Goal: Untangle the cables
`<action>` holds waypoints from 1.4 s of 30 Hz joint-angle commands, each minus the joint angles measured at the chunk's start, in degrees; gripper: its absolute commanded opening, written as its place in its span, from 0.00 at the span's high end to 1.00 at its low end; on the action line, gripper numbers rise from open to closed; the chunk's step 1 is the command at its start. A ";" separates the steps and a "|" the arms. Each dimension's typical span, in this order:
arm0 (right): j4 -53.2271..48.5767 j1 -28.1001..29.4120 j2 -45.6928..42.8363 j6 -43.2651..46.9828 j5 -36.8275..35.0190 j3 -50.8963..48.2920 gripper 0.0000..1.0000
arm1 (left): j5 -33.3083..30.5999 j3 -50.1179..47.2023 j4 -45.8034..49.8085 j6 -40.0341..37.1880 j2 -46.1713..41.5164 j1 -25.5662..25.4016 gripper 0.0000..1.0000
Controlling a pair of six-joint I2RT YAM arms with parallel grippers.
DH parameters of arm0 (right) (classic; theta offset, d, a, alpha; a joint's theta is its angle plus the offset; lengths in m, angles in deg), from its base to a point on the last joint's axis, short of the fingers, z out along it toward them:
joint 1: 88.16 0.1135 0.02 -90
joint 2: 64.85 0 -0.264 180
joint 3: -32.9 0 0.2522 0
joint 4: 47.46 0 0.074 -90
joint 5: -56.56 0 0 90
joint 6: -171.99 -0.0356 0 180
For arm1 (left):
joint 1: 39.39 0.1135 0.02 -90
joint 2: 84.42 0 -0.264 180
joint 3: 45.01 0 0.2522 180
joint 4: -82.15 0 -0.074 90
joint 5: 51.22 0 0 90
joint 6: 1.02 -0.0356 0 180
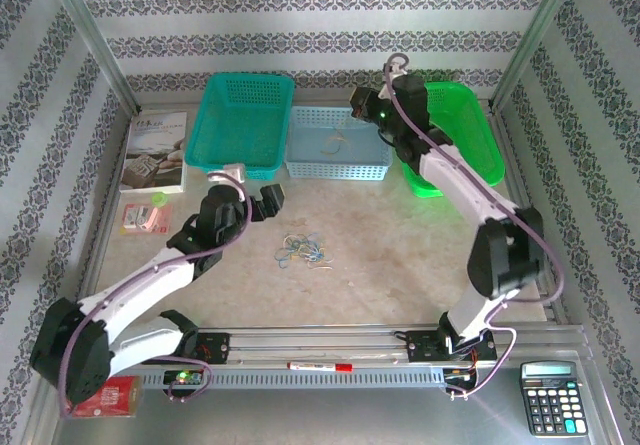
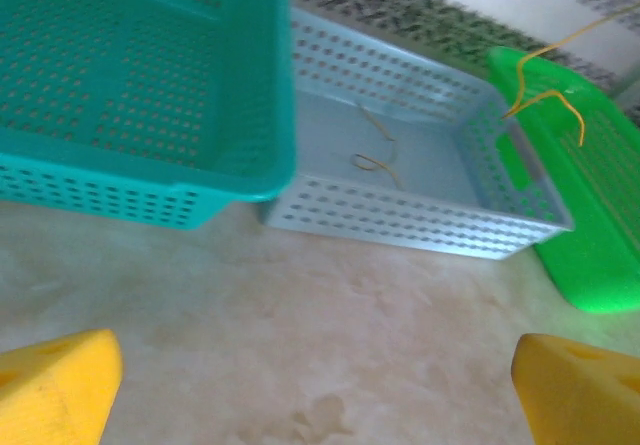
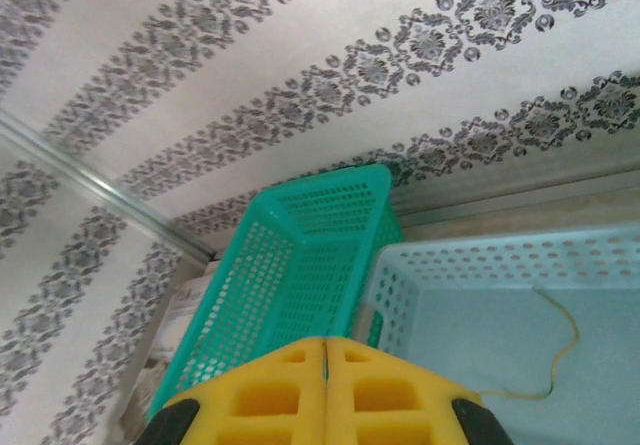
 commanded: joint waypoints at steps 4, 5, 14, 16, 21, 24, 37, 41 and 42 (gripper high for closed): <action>-0.34 -1.23 14.24 2.62 1.55 12.46 1.00 | 7.93 7.41 0.03 1.08 8.72 4.91 0.00; -1.02 -1.35 16.75 2.61 1.77 14.60 1.00 | 8.74 8.32 -0.04 0.85 9.96 5.11 0.00; -4.79 -1.59 22.72 3.13 2.02 19.95 0.57 | 14.69 13.41 1.66 0.53 14.59 6.19 0.00; -4.65 -1.11 20.12 3.20 1.68 17.76 0.56 | 15.18 13.43 2.54 0.53 14.01 6.12 0.00; -4.29 0.72 11.44 4.46 0.34 9.48 0.56 | 16.45 11.17 2.88 0.68 11.37 6.11 0.00; -4.66 2.71 5.07 5.26 -0.69 2.74 0.56 | 16.85 8.54 2.86 1.83 8.55 6.17 0.00; -3.87 13.16 -14.02 5.08 -4.78 -22.09 0.54 | 23.38 0.55 13.80 7.08 -3.61 6.15 0.00; -3.62 15.46 -19.28 4.55 -5.84 -27.82 0.54 | 24.31 -1.74 15.64 9.34 -8.16 6.15 0.00; -3.66 15.77 -20.41 4.31 -6.01 -29.11 0.54 | 24.56 -2.14 16.12 9.66 -9.12 6.18 0.00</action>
